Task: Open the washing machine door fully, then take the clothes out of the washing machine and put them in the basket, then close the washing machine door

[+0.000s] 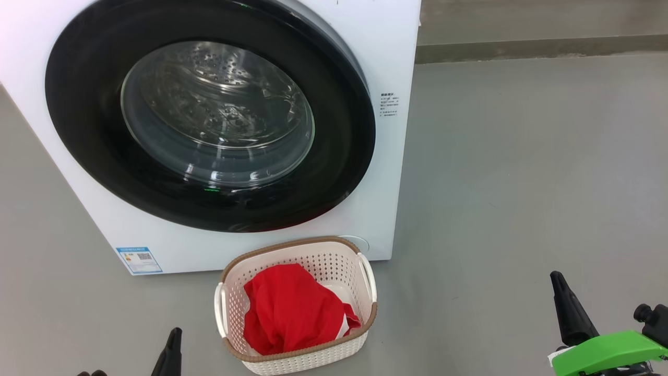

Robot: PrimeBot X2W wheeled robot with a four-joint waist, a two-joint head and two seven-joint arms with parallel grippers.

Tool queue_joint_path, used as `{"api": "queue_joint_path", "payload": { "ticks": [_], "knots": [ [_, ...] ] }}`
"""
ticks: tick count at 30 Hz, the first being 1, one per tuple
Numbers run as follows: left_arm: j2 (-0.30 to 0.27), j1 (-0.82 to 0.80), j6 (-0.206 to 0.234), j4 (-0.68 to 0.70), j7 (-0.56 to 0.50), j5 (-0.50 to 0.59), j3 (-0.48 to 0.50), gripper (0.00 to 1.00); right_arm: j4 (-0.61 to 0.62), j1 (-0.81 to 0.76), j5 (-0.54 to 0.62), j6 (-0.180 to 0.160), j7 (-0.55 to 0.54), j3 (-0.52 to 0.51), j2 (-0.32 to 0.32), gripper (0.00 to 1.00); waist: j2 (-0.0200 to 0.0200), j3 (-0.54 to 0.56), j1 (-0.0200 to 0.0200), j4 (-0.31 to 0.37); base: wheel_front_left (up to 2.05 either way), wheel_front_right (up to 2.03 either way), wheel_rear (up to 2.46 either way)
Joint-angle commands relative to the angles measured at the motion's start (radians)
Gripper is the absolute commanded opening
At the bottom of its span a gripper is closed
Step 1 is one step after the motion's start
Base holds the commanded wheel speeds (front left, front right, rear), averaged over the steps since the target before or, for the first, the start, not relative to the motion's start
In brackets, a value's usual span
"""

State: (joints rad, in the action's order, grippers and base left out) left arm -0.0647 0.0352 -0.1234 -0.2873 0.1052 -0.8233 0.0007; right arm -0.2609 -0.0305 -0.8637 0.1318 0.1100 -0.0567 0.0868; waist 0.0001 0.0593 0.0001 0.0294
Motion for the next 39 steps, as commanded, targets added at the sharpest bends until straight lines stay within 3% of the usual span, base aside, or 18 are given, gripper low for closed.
{"api": "queue_joint_path", "payload": {
  "ticks": [1, 39],
  "knots": [
    [-0.006, -0.052, -0.003, 0.030, -0.010, -0.030, 0.025, 0.00, 0.024, 0.054, -0.029, 0.000, -0.009, -0.003, 0.007, 0.00, -0.0001, -0.001, -0.0001, -0.001, 0.00, 0.00, 0.00],
    [0.004, -0.098, -0.005, 0.036, -0.116, -0.414, 0.070, 0.00, 0.020, 0.097, -0.393, -0.001, -0.118, -0.031, -0.015, 0.00, -0.0001, -0.032, -0.0001, -0.015, 0.00, 0.00, 0.00]
  ]
}}
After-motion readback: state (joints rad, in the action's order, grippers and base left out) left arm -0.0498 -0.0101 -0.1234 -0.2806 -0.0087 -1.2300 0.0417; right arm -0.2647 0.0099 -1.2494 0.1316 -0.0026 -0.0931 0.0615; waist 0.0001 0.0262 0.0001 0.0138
